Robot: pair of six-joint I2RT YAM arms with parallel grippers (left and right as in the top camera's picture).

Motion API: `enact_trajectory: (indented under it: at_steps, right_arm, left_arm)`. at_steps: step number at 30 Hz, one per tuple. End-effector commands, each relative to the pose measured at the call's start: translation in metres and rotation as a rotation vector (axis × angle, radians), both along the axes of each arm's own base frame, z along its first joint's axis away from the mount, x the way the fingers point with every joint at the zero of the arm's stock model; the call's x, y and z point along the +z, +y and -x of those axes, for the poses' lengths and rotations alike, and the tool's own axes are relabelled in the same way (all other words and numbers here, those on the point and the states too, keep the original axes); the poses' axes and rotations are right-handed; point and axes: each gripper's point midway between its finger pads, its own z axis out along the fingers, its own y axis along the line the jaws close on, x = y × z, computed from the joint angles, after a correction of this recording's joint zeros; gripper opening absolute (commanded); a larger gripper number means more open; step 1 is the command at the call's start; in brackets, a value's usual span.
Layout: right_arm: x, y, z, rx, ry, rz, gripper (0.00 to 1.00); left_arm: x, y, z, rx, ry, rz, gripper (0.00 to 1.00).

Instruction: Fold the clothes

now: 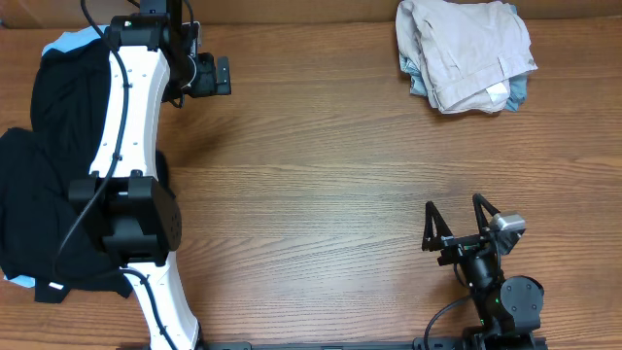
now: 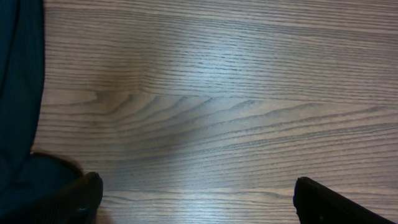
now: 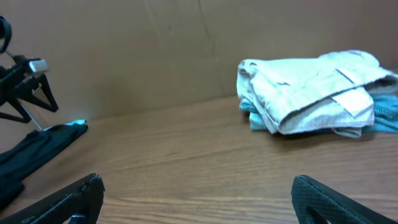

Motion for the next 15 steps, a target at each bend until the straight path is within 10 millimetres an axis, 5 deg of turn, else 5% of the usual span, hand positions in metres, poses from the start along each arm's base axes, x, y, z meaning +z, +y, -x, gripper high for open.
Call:
enact_trajectory:
  at_steps: [1,15]
  right_arm:
    - [-0.0006,0.0011,0.0003,0.006,-0.009,-0.006,1.0]
    - [-0.0008,0.0011,0.0003,0.006,-0.008,-0.006,1.0]
  left_arm:
    - [0.0019,-0.0034,-0.0036,-0.004,-0.01,0.0,1.0]
    - [0.0019,0.0,-0.0036,0.003,-0.009,0.001,1.0]
